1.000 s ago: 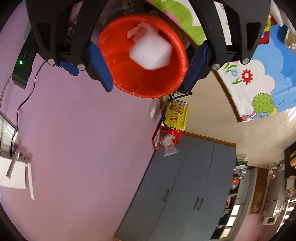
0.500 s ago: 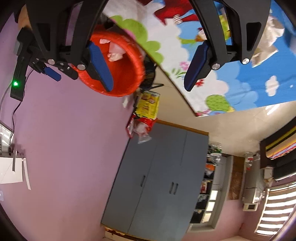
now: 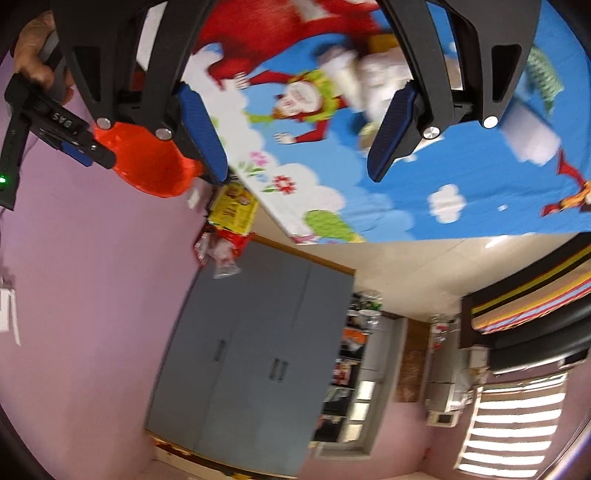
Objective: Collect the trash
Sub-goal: 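Move both tools back over the remaining trash on the bed, then grasp the white foam block with the left tool while the right tool grasps a tissue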
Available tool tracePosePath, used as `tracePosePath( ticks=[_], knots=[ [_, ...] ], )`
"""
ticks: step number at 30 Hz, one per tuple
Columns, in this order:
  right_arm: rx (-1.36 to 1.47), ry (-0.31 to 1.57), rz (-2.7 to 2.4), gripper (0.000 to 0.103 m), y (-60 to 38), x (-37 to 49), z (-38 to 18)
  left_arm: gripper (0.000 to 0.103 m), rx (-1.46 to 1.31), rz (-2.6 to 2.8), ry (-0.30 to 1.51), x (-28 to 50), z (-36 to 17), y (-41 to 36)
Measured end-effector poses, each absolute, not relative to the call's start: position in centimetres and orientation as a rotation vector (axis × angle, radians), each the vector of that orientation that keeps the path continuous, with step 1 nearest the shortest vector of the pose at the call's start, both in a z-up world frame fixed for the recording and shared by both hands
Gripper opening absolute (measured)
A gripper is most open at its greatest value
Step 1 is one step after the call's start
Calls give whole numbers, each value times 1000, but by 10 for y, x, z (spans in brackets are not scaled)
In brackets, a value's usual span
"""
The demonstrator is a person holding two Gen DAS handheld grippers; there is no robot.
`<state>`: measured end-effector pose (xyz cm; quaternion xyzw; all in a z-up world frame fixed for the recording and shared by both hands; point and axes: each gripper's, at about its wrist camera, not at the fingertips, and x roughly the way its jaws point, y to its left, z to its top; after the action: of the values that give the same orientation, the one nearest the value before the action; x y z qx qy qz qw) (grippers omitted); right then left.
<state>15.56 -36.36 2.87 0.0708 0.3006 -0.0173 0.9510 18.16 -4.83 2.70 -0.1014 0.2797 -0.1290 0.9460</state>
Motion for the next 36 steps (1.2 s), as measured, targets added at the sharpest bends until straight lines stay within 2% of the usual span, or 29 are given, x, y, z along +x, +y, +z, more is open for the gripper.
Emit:
tracePosePath(
  ticks=[16,28,30,36],
  knots=[
    [37,648,107,84,-264,169,32,74,-293,-39,563,152,15,83],
    [-41,736,232,84,-182,180,5,74,-353,31,563,135,2,135],
    [-46,754,244,84,-171,183,-1,70,-364,44,565,133,-1,144],
    [-71,783,289,84,-135,191,-12,70,-387,70,568,125,-7,163]
  ],
)
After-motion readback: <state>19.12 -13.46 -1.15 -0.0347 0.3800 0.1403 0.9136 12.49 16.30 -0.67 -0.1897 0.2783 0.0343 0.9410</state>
